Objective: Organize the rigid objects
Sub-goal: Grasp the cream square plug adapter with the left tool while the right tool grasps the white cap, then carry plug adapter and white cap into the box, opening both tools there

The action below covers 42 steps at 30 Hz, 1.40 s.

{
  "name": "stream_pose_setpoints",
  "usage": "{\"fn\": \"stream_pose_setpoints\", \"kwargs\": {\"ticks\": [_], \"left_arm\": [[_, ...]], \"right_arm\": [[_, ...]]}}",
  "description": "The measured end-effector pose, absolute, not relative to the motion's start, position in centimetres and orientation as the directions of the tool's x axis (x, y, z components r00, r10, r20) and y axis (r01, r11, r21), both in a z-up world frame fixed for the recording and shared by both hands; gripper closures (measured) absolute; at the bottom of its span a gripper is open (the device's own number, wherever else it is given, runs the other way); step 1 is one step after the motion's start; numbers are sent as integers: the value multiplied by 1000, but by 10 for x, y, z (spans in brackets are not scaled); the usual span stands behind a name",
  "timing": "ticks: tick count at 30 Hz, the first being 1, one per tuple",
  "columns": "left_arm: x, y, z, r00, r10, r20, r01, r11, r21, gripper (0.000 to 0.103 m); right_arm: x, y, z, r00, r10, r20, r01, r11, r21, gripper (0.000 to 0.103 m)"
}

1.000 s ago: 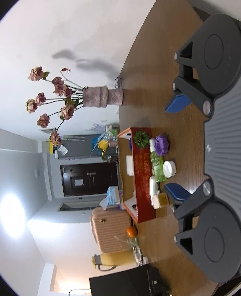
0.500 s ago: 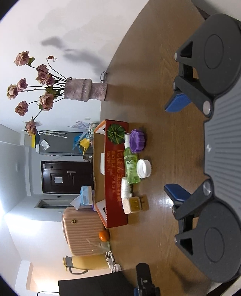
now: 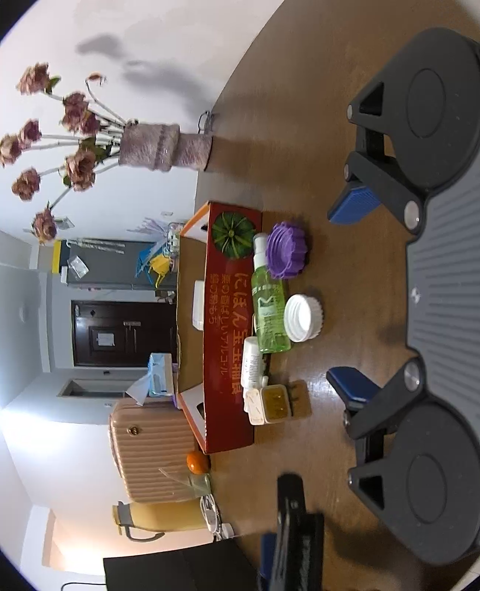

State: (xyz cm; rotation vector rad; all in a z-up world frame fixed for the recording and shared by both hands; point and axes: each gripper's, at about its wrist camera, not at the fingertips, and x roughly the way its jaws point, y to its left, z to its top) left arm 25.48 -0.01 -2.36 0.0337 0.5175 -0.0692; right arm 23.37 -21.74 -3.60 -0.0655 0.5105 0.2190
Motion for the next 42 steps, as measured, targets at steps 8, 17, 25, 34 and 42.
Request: {"fn": "stream_pose_setpoints", "kwargs": {"ticks": [8, 17, 25, 34, 42], "left_arm": [[324, -21, -25, 834, -155, -529, 145, 988, -62, 3], [366, -27, -45, 785, -134, -605, 90, 991, -101, 36], [354, -21, -45, 796, -119, -594, 62, 991, -116, 42], [302, -21, -40, 818, -56, -573, 20, 997, -69, 43], [247, -5, -18, 847, -26, -532, -13, 997, -71, 43]], "right_arm": [[298, -203, -38, 802, 224, -554, -280, 960, -18, 30], [328, -200, -49, 727, 301, -618, -341, 938, 56, 42], [321, -198, -48, 731, 304, -611, -361, 932, 32, 63], [278, -208, -34, 755, 314, -575, -346, 937, 58, 63], [231, -202, -12, 783, 340, -521, -371, 928, 48, 63]]}}
